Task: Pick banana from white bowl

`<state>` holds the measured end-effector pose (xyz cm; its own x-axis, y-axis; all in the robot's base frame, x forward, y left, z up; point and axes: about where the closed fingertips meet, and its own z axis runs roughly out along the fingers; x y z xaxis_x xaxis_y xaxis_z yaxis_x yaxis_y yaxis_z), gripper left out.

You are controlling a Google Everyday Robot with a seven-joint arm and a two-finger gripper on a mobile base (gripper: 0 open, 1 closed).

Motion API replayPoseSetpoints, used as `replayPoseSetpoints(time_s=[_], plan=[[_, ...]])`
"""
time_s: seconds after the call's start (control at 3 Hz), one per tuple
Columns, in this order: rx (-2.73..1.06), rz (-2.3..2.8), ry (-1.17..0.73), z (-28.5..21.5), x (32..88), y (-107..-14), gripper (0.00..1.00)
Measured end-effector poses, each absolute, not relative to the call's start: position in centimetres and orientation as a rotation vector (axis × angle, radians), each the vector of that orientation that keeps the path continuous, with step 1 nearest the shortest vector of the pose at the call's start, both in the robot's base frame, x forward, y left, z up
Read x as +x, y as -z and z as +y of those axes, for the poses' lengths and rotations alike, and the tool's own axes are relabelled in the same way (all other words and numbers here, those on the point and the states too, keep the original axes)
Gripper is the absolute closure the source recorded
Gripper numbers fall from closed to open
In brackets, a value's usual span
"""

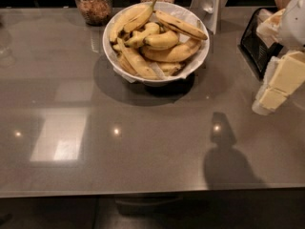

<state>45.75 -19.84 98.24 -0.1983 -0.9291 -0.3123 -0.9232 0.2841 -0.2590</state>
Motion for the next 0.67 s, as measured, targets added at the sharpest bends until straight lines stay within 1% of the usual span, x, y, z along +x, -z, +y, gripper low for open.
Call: replayPoseSetpoints(time_s=[0.67], plan=[[-1.485,1.936,-0.272,-13.3,53.1,-101.2,0.00]])
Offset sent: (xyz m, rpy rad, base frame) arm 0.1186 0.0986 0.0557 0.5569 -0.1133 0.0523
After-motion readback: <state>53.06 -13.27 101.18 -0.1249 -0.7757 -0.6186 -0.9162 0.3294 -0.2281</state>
